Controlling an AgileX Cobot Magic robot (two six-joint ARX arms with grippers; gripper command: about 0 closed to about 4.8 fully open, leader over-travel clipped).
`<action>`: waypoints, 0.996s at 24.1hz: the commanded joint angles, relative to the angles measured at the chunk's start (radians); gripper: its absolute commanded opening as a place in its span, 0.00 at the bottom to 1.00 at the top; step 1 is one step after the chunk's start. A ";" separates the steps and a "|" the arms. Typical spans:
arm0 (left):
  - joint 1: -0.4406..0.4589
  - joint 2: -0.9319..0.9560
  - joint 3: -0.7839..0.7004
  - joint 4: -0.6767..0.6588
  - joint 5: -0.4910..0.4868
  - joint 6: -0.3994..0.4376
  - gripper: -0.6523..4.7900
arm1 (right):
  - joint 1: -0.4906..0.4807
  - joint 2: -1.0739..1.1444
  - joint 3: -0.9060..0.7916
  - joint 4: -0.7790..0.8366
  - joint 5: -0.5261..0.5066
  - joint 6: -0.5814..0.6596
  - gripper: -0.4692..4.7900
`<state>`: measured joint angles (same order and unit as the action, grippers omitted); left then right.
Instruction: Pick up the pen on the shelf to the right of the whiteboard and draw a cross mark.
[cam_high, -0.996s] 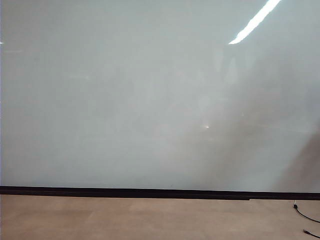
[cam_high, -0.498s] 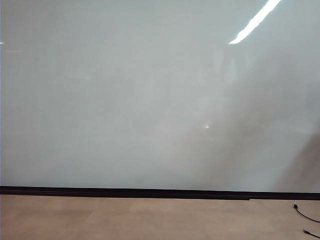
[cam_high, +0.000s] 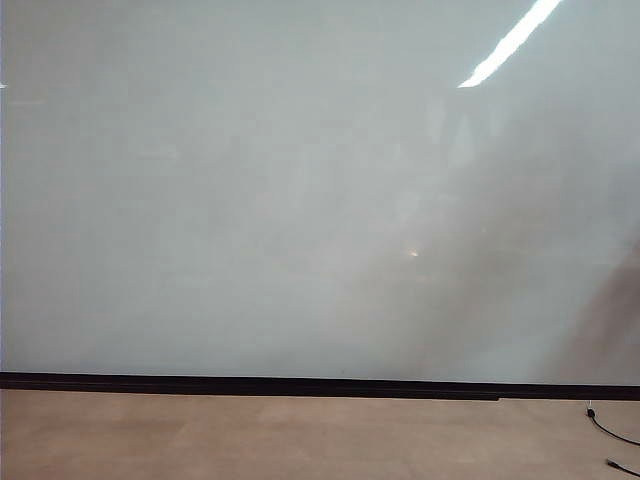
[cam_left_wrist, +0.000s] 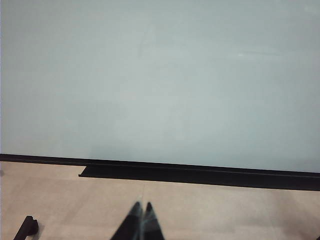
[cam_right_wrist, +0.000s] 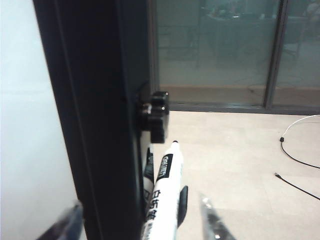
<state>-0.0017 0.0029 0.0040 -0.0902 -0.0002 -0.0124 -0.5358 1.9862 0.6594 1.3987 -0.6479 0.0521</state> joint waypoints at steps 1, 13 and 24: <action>0.000 0.000 0.003 0.009 0.003 0.004 0.11 | -0.005 -0.003 0.002 0.016 0.002 0.005 0.67; 0.000 0.000 0.003 0.009 0.003 0.005 0.11 | -0.015 -0.003 0.002 0.015 0.020 0.006 0.67; 0.000 0.000 0.003 0.009 0.003 0.005 0.11 | -0.011 -0.003 0.002 0.007 0.017 0.009 0.61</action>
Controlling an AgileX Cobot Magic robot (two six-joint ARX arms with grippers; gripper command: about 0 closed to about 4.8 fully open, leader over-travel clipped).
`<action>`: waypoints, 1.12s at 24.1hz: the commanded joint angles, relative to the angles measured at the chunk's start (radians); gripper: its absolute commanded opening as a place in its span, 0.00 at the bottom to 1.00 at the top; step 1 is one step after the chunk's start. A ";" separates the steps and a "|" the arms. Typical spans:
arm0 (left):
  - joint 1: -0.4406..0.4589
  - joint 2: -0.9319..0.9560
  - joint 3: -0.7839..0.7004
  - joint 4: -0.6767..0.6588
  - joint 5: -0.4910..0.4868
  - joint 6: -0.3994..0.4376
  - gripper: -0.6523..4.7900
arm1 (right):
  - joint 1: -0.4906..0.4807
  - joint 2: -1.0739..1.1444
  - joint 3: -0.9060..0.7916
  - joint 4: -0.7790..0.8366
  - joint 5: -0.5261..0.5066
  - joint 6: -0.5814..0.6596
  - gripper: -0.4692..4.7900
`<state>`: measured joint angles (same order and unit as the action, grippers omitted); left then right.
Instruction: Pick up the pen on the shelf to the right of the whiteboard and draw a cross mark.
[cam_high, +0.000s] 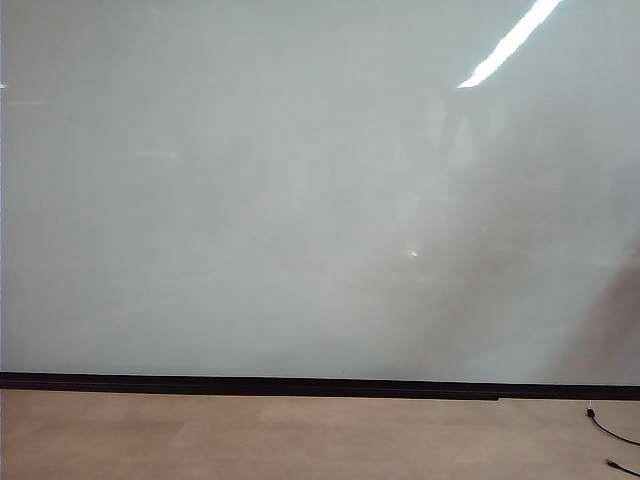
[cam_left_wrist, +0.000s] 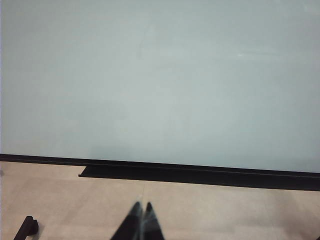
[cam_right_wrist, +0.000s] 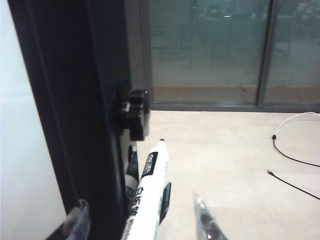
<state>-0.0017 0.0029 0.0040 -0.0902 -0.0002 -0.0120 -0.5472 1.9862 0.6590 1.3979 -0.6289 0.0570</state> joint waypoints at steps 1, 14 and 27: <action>0.000 0.000 0.003 0.009 0.003 0.004 0.11 | 0.001 -0.003 0.002 0.001 -0.002 0.004 0.61; 0.000 0.000 0.003 0.009 0.003 0.004 0.11 | 0.002 -0.002 0.002 -0.010 -0.002 0.003 0.55; 0.000 0.000 0.003 0.009 0.003 0.004 0.11 | 0.013 -0.002 0.002 -0.007 -0.002 0.003 0.46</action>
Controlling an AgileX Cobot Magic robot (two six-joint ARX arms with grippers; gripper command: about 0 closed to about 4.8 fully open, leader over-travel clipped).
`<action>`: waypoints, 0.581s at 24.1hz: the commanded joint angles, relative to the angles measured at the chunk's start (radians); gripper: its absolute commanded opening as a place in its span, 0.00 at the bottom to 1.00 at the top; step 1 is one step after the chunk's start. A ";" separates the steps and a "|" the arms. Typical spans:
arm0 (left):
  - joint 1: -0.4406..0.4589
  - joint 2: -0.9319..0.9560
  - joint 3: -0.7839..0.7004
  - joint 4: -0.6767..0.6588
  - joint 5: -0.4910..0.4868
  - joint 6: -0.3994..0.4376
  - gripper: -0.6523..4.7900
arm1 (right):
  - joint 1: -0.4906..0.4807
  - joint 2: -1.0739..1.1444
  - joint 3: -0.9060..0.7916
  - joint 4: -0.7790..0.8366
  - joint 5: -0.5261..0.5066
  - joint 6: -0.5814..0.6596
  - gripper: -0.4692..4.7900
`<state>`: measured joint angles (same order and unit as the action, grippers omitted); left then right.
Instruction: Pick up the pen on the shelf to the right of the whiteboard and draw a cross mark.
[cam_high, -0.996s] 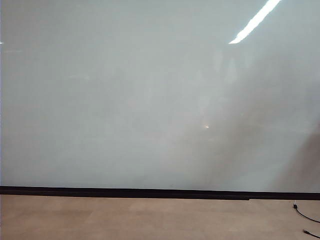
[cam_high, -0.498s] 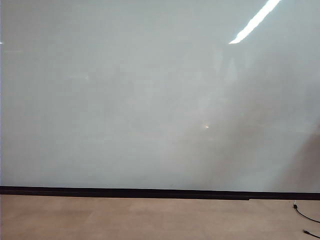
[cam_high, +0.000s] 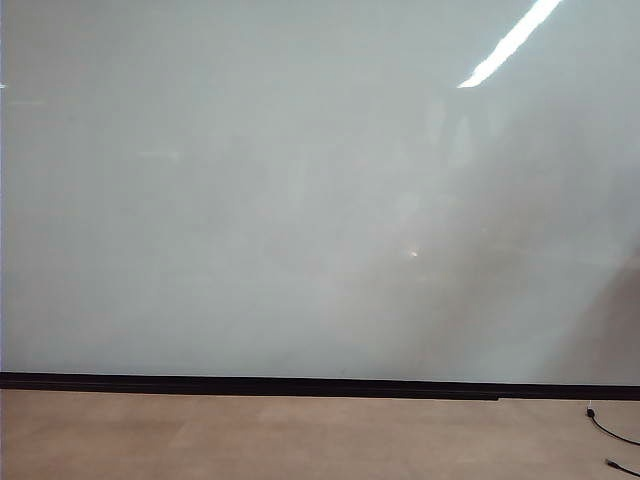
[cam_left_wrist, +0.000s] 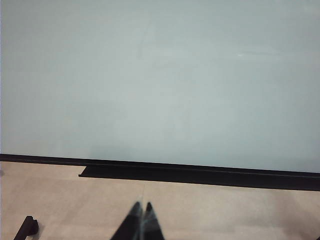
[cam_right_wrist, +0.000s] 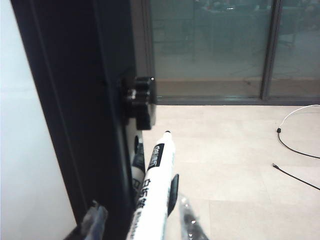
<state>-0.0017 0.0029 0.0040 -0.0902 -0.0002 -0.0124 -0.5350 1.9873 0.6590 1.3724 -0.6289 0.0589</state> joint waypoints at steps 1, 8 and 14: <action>0.000 0.000 0.003 0.009 0.003 0.005 0.11 | 0.000 -0.003 0.002 0.021 -0.002 0.002 0.46; 0.000 0.000 0.003 0.009 0.003 0.005 0.11 | -0.001 -0.003 0.002 0.034 -0.002 0.005 0.27; 0.000 0.000 0.003 0.009 0.003 0.005 0.11 | -0.002 -0.003 0.002 0.039 -0.006 0.012 0.08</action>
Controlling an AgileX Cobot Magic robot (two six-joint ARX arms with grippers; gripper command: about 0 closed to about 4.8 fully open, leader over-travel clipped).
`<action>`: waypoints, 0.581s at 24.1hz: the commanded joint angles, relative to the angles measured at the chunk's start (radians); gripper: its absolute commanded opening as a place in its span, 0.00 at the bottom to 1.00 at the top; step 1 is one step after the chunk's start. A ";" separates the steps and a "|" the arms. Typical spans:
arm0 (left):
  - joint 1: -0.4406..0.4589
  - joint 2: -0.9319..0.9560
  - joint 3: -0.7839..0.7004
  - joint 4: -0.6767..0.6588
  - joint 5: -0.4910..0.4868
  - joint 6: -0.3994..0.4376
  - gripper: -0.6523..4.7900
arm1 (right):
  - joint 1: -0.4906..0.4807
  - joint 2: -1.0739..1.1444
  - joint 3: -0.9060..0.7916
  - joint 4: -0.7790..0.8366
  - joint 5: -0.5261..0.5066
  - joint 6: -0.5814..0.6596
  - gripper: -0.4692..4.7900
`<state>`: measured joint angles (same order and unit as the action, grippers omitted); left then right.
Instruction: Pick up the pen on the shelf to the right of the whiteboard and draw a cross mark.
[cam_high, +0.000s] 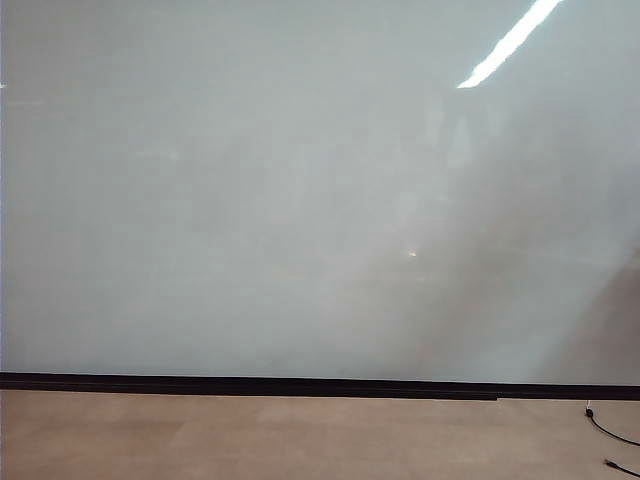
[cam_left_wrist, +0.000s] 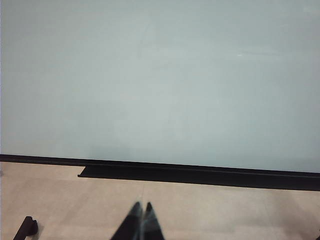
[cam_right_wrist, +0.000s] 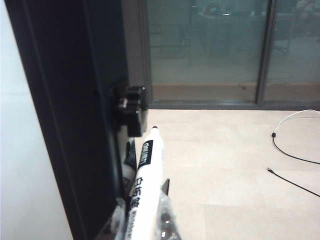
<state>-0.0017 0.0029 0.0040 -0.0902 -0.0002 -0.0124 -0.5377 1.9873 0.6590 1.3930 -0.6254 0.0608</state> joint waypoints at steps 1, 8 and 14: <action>0.000 0.000 0.003 0.009 0.003 0.004 0.11 | 0.000 -0.003 0.002 0.019 -0.010 0.011 0.08; 0.000 0.000 0.003 0.009 0.003 0.005 0.11 | -0.029 -0.045 0.002 0.022 0.000 0.011 0.08; 0.000 0.000 0.003 0.009 0.004 0.004 0.11 | -0.042 -0.091 -0.056 0.021 0.190 0.021 0.08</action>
<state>-0.0017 0.0029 0.0040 -0.0902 -0.0002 -0.0124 -0.5838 1.9217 0.6285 1.3979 -0.5232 0.0780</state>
